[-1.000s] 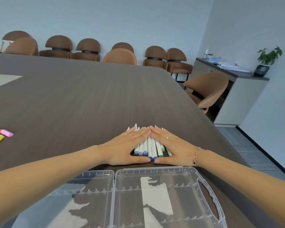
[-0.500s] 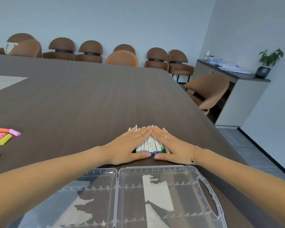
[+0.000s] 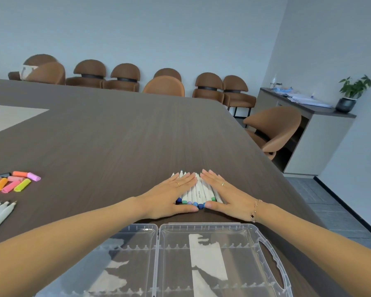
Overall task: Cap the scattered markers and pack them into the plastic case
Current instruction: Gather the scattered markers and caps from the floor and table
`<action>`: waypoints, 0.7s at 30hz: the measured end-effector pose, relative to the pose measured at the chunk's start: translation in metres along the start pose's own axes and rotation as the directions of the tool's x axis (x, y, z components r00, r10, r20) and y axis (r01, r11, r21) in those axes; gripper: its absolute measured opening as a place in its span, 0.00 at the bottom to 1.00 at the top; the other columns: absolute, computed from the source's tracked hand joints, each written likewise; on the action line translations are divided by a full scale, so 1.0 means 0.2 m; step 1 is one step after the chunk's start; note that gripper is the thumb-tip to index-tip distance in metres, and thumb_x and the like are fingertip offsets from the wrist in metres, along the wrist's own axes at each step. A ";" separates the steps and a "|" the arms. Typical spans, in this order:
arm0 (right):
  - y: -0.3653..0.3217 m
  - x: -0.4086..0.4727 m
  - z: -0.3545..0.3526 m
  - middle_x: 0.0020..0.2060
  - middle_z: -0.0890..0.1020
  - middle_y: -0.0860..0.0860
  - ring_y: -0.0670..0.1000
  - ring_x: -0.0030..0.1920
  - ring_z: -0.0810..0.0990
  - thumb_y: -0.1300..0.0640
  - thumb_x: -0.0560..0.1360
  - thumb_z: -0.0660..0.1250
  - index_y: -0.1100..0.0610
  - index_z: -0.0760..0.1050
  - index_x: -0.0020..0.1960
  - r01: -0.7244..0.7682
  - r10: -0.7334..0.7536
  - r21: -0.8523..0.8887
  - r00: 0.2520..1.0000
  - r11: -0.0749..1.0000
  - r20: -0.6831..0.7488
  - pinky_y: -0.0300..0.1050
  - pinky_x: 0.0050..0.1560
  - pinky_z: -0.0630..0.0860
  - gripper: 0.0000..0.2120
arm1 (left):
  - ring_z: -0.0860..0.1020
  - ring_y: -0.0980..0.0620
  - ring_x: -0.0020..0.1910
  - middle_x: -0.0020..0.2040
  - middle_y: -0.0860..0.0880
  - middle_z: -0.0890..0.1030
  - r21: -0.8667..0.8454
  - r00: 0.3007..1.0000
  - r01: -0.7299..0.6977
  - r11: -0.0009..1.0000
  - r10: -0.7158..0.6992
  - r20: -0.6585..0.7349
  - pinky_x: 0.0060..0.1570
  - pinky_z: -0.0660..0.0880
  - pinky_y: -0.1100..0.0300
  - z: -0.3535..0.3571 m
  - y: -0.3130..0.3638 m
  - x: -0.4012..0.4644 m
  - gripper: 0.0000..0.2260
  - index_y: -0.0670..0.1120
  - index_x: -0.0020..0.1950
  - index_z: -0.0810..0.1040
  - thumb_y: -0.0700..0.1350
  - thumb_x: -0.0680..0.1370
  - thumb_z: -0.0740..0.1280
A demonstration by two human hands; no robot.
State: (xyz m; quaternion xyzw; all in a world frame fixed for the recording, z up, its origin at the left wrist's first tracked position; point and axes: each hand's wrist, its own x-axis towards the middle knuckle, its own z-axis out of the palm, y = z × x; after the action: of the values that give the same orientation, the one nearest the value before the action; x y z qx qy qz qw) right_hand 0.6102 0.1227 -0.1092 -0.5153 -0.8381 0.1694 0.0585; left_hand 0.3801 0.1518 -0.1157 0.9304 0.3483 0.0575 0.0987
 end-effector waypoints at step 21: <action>-2.06 0.35 0.06 0.46 0.81 0.43 0.36 0.46 0.76 0.56 0.79 0.62 0.54 0.81 0.50 0.767 -0.766 -0.031 0.641 0.640 0.047 0.37 0.49 0.72 0.09 | 0.77 0.52 0.49 0.47 0.53 0.81 0.057 0.632 0.711 0.701 -0.602 -0.487 0.49 0.73 0.55 -0.71 0.03 -2.11 0.14 0.51 0.54 0.79 0.52 0.81 0.55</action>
State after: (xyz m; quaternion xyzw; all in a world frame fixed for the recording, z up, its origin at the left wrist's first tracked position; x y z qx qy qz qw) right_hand 0.2263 0.0126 0.0153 -0.1108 -0.9820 0.1159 0.1001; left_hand 0.0413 -0.1105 0.0080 0.7044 0.6820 0.1789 -0.0819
